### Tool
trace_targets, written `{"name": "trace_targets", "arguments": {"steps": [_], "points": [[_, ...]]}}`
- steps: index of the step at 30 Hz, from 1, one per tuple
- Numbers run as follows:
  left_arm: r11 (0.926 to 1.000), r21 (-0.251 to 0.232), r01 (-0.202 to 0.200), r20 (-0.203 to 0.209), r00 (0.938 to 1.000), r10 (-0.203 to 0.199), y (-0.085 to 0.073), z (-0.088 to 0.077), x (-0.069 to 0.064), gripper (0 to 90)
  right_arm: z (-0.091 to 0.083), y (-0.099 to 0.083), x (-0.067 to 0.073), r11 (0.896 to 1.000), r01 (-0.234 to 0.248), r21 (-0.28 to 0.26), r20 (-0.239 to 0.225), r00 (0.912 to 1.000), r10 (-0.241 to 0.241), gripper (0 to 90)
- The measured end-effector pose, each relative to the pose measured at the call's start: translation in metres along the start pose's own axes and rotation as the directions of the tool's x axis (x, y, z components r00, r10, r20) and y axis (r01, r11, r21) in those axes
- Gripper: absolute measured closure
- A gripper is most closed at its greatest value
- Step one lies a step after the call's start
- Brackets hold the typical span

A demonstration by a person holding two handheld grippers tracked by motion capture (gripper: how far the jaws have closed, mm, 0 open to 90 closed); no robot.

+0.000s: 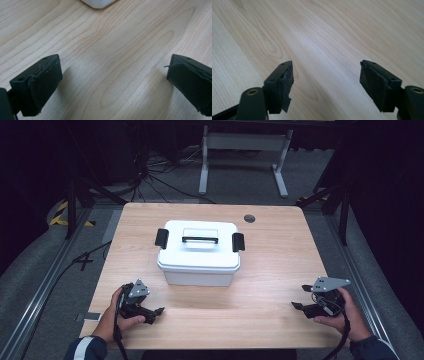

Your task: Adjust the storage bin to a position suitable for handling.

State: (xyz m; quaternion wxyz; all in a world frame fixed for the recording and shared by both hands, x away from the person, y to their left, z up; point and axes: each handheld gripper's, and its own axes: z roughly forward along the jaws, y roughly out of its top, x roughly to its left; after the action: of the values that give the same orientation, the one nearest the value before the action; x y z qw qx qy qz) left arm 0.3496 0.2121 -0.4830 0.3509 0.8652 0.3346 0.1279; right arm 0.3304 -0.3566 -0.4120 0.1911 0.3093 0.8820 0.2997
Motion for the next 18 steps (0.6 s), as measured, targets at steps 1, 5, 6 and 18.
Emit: {"name": "trace_targets", "arguments": {"steps": [1,5,6,18], "points": [[1.0000,0.000,-0.001,0.000,1.0000,0.001,0.000,0.000,0.000,0.6,0.000,0.006,0.001,1.000,0.015,-0.001,0.000,0.9999,-0.015,29.5],[1.0000,0.000,0.000,0.002,1.0000,0.000,0.000,0.000,0.000,0.6,0.002,0.035,0.003,0.997,0.076,-0.019,-0.013,0.9970,-0.077,31.5],[1.0000,0.000,0.000,0.002,1.0000,0.000,0.000,0.000,0.000,0.5,0.003,0.045,0.004,0.995,0.094,-0.023,-0.017,0.9954,-0.095,33.2],[1.0000,0.000,-0.002,0.003,1.0000,0.002,0.000,0.000,0.000,0.6,0.010,0.120,0.008,0.976,0.208,-0.067,-0.066,0.9749,-0.213,40.9]]}}
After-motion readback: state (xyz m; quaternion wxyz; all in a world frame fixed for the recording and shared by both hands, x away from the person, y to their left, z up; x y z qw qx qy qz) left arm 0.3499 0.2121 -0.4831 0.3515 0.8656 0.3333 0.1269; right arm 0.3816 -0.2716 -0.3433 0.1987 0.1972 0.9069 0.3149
